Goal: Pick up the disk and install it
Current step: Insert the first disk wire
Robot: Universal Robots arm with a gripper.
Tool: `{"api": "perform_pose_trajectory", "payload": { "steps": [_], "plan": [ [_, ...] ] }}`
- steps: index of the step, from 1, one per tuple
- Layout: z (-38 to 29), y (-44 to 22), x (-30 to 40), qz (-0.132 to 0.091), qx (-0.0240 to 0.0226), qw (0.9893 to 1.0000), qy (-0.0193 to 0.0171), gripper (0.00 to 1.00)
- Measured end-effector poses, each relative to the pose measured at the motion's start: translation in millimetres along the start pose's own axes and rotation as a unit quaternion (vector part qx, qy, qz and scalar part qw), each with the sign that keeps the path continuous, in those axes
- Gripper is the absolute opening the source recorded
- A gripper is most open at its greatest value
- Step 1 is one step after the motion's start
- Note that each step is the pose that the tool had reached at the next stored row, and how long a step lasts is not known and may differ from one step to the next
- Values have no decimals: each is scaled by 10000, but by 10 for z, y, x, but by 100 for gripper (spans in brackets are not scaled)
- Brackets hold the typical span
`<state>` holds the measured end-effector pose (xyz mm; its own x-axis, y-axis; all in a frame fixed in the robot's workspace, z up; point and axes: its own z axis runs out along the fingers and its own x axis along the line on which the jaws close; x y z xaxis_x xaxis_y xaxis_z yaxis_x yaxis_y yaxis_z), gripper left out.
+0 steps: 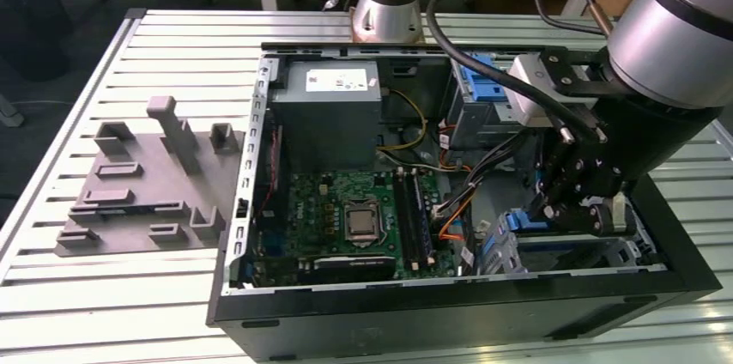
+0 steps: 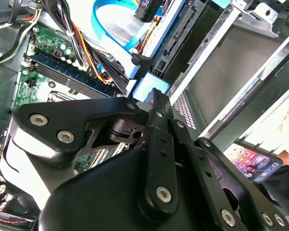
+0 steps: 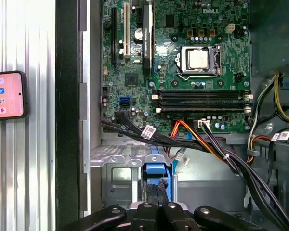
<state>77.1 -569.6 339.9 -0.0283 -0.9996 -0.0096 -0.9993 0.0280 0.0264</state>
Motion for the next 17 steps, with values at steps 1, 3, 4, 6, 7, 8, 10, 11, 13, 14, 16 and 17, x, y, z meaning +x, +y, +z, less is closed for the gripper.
{"api": "perform_pose_trajectory", "payload": {
  "steps": [1, 3, 4, 6, 7, 8, 10, 11, 13, 14, 16, 17],
  "plan": [
    [-4, 0, 0, 0, 0, 10000, 0, 11],
    [-4, 0, 0, 0, 0, 10000, 0, 11],
    [-5, 0, 0, 0, 0, 10000, 0, 11],
    [-6, 0, 0, 0, 0, 10000, 0, 11],
    [-6, 0, 0, 0, 0, 10000, 0, 11],
    [-6, 0, 0, 0, 0, 10000, 0, 11],
    [-7, -2, 0, 0, 0, 10000, 0, 11],
    [-8, -7, -1, -1, 0, 10000, 1, 11],
    [-9, -25, 0, 0, 0, 10000, 2, 11],
    [-9, -42, -1, 0, 0, 10000, 1, 11],
    [-8, -77, -2, 0, 0, 10000, 0, 11],
    [-9, -93, -3, 0, 0, 10000, 0, 11]
  ]
}}
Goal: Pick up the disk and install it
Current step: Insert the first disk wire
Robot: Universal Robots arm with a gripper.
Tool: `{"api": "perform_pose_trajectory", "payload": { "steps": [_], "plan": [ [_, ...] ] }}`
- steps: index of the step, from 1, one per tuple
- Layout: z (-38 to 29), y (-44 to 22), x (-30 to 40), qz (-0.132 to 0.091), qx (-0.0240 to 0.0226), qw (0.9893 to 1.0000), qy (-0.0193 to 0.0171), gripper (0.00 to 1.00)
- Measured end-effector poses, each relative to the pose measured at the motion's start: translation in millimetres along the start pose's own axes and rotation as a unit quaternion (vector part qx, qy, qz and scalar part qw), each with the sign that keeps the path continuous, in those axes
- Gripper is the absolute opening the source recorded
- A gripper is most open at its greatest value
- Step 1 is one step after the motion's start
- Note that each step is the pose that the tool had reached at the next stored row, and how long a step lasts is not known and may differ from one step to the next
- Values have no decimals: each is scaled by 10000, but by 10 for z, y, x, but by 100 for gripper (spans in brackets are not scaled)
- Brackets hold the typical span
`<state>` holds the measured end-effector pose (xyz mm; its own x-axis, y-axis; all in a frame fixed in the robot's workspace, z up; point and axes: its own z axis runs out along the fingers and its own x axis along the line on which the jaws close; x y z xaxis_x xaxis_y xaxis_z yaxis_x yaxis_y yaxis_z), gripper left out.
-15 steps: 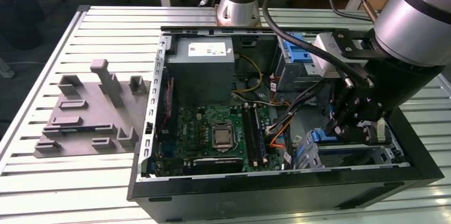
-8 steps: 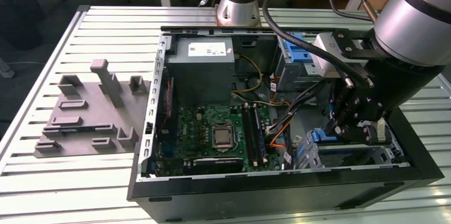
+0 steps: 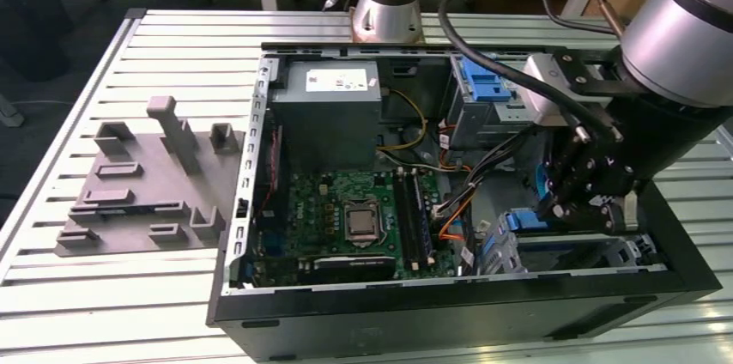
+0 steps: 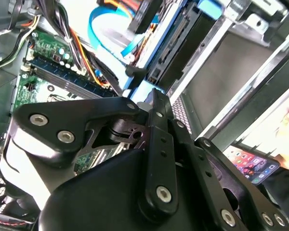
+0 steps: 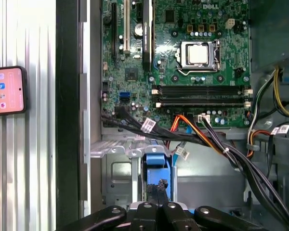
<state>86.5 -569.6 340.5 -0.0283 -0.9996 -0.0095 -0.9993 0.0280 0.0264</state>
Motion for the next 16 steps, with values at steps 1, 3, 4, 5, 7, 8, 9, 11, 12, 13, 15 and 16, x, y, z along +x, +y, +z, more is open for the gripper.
{"api": "perform_pose_trajectory", "payload": {
  "steps": [1, 3, 4, 5, 7, 8, 9, 11, 12, 13, 15, 16],
  "plan": [
    [0, -22, 0, 0, 0, 10000, 0, 11],
    [-2, -84, -2, 0, 0, 10000, 0, 11],
    [-3, -119, -4, 0, 0, 10000, 0, 11],
    [-4, -153, -5, 0, 0, 10000, 0, 11],
    [-5, -205, -6, 0, 0, 10000, 0, 11],
    [-7, -215, -7, 0, 0, 10000, 1, 11],
    [-12, -220, -7, 0, 0, 10000, 1, 11],
    [-32, -221, -7, 0, 0, 10000, 0, 11],
    [-45, -221, -7, 1, 0, 10000, 0, 11],
    [-61, -221, -8, 0, 0, 10000, 0, 11],
    [-95, -221, -9, 0, 0, 10000, 0, 11],
    [-107, -224, -11, 0, 0, 10000, 0, 11]
  ]
}}
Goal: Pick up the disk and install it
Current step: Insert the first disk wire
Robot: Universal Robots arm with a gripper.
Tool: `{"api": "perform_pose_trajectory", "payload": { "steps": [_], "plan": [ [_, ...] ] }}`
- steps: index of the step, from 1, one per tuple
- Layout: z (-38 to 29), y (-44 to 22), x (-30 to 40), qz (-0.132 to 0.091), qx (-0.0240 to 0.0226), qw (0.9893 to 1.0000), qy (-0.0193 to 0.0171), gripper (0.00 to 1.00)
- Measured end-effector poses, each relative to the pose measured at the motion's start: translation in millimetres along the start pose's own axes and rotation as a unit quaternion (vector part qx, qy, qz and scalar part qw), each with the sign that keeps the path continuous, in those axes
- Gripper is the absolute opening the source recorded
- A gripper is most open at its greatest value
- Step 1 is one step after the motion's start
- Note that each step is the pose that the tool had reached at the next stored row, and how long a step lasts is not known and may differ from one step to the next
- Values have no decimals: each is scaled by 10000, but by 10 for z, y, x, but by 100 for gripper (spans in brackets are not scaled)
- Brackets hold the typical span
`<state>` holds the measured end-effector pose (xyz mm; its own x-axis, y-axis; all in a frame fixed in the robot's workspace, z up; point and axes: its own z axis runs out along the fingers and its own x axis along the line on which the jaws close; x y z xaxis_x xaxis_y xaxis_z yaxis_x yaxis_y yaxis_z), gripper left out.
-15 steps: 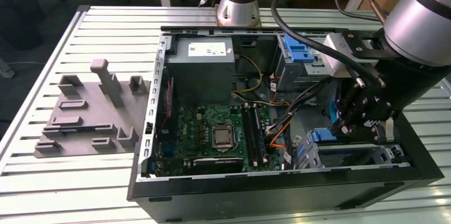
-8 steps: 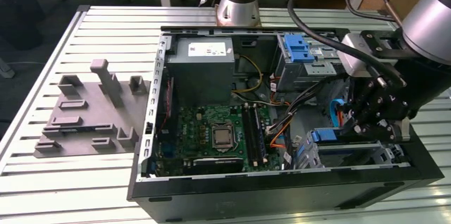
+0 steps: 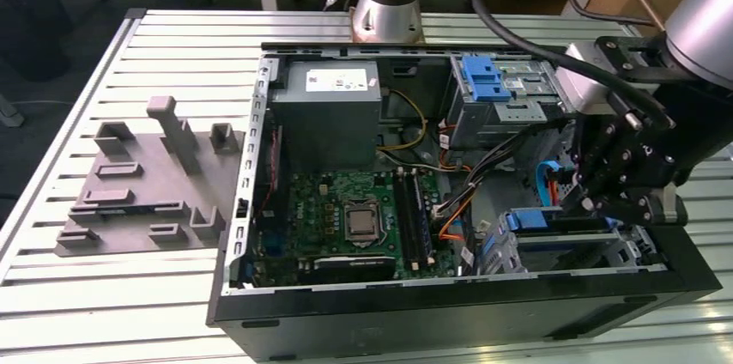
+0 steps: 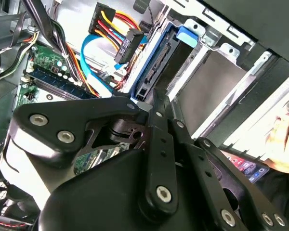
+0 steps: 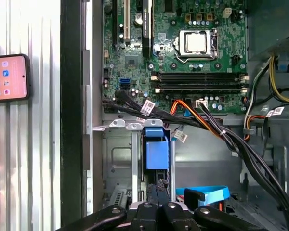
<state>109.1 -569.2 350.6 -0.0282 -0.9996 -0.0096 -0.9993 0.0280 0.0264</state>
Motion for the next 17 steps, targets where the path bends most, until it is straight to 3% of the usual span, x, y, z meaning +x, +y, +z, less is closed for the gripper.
{"api": "perform_pose_trajectory", "payload": {
  "steps": [8, 12, 17],
  "plan": [
    [-11, -153, -40, 0, 0, 10000, 0, 11],
    [-36, -156, -65, 1, 0, 10000, 1, 11],
    [-139, -153, -105, 0, 2, 10000, 0, 11]
  ]
}}
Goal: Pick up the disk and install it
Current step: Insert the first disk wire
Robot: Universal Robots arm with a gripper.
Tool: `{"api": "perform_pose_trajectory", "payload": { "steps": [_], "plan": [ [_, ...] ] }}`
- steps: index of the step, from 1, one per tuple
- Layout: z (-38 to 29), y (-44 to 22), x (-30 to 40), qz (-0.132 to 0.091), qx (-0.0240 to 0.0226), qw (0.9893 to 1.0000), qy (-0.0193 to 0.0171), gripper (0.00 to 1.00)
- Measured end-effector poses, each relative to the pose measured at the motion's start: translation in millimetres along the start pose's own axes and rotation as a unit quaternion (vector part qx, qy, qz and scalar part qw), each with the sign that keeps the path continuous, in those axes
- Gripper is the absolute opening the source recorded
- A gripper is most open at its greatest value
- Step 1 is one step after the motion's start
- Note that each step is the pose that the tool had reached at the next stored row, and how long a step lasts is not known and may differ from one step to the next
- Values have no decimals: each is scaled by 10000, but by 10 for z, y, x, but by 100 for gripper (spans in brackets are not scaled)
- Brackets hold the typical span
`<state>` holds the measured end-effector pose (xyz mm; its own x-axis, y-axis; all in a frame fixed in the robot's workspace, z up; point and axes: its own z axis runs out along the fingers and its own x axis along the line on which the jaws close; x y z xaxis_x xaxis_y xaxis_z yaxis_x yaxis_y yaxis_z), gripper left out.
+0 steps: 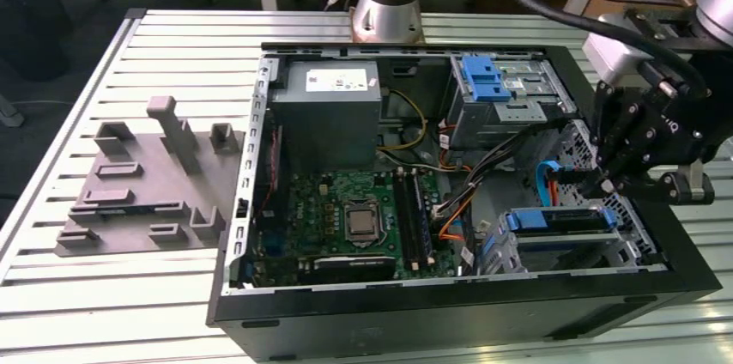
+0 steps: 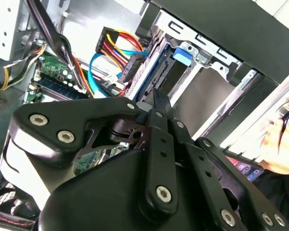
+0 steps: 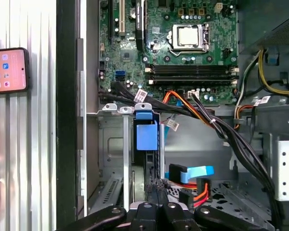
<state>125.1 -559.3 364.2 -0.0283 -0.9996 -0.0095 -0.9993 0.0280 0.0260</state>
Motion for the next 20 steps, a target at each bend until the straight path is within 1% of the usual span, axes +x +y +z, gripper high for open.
{"api": "perform_pose_trajectory", "payload": {
  "steps": [1, 6, 11, 13, 19, 20],
  "plan": [
    [-17, 0, -9, 0, 1, 10000, 0, 11],
    [-42, -4, -34, 0, 17, 10000, -1, 11],
    [-47, -2, -86, -2, 75, 10000, -3, 11],
    [-46, -2, -98, -4, 127, 9999, -4, 11],
    [-45, -1, -111, -6, 314, 9995, -9, 11],
    [-45, -1, -111, -6, 334, 9994, -9, 11]
  ]
}}
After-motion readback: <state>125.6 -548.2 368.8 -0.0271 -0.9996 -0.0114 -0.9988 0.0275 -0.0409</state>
